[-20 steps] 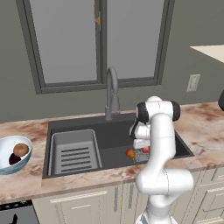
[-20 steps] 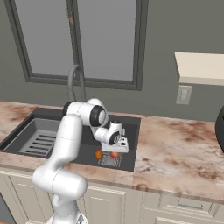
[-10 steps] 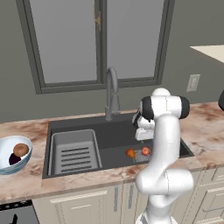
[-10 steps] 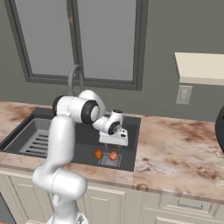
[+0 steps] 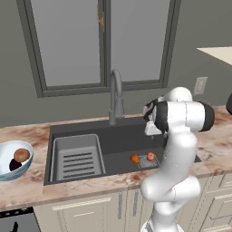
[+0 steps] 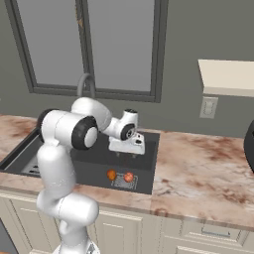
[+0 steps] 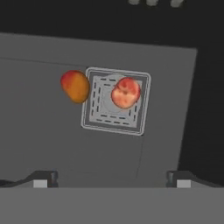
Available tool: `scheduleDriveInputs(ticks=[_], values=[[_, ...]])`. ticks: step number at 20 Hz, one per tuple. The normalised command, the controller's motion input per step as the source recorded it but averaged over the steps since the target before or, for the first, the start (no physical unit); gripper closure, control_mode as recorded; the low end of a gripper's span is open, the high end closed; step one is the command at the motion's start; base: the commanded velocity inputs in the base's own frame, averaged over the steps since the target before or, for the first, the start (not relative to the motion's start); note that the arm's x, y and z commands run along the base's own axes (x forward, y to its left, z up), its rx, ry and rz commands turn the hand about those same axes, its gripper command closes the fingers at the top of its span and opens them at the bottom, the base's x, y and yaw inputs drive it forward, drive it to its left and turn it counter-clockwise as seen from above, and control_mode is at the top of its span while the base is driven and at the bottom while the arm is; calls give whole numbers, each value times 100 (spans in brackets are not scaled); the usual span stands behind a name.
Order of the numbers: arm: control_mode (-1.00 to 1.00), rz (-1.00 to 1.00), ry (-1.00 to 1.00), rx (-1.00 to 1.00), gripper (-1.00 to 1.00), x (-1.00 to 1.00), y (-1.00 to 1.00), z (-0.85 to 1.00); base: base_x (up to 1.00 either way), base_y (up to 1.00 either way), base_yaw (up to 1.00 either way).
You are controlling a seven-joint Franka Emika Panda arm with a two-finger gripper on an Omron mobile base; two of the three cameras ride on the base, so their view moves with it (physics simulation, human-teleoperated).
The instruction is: There is a mixed pile of frozen fruits and vegetables on the counter. Locate all the frozen vegetables and place the items in a bowl on the counter. Take all the frozen fruits and defrost them in a running sink.
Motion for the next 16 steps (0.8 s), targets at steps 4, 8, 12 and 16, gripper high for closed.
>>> scheduleDriveInputs(ticks=[4, 8, 12, 16], values=[[-100, 0, -16, -5, -100, -49, 3, 100, 0, 0, 0], [-100, 1, -16, -4, -100, -46, 6, 100, 0, 0, 0], [-100, 0, -18, -3, -100, -47, 10, 99, 0, 0, 0], [-100, 0, -23, -3, -100, -51, 10, 94, 0, 0, 0]])
